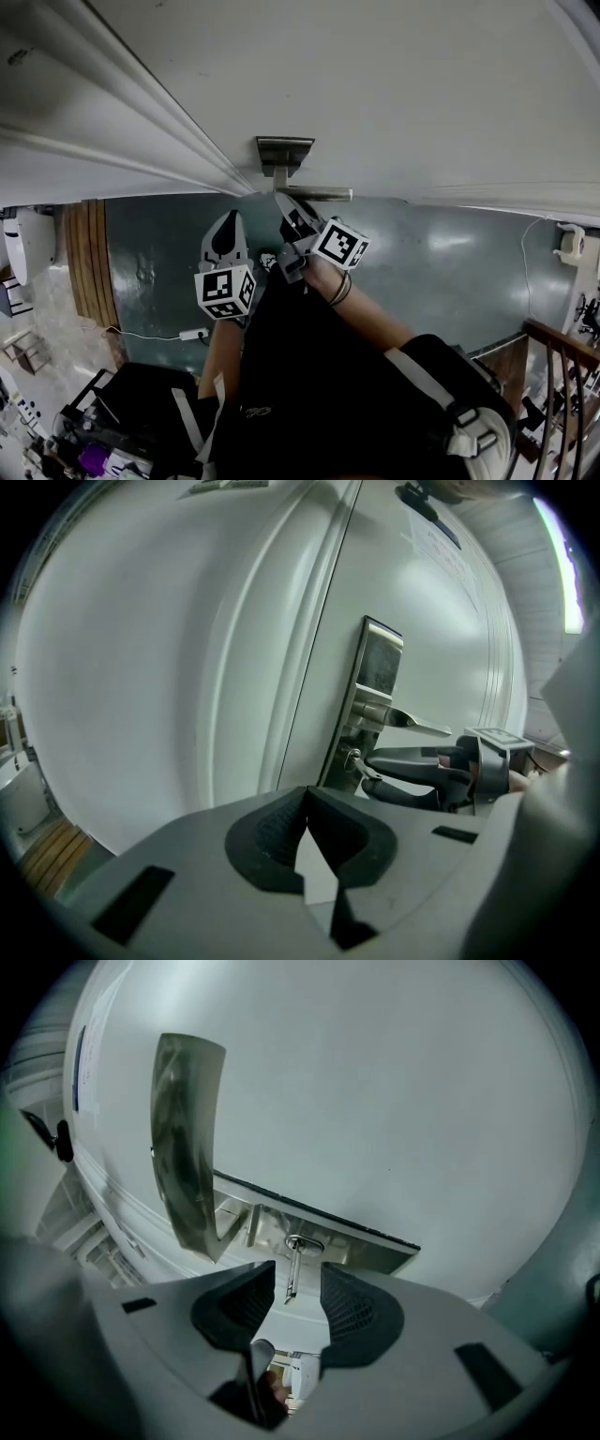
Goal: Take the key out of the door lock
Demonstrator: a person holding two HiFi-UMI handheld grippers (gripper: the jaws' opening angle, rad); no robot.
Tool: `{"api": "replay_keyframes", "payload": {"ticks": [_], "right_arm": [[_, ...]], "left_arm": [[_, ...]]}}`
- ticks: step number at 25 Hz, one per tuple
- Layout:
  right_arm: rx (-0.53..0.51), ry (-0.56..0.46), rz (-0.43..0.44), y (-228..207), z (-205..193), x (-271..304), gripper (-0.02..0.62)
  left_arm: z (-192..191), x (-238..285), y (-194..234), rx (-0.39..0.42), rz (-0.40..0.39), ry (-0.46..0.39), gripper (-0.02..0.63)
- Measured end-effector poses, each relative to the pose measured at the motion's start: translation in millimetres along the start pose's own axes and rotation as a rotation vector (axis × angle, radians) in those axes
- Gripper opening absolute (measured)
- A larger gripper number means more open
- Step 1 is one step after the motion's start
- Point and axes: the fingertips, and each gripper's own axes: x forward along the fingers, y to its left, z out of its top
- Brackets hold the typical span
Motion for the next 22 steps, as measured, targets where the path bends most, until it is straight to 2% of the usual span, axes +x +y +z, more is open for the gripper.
{"api": "replay_keyframes", "payload": {"ticks": [8,11,18,22], "right_arm": [[0.013,-0.011,0.009,3.0,-4.4,2.2,0.138],[0.025,-0.018,0.016,4.5,-6.2,0.7,0.107],[0.078,-0.044,0.045,8.2,-3.4,-0.9,0.038],[0.112,-0.049,0.048,5.1,-4.3,-1.5,0.034]], "left_arm": [[6.3,10.8,-2.5,0.019,-0.041,0.007,0.023],[6.2,10.1,-4.1,0.021,-0.047,0.003,0.023],[2.8,3.1,-1.4,0.013,-0.030,0.000,0.023],[0.0,-2.4,3.1,0.005,-0.010,-0.004,0.023]]}}
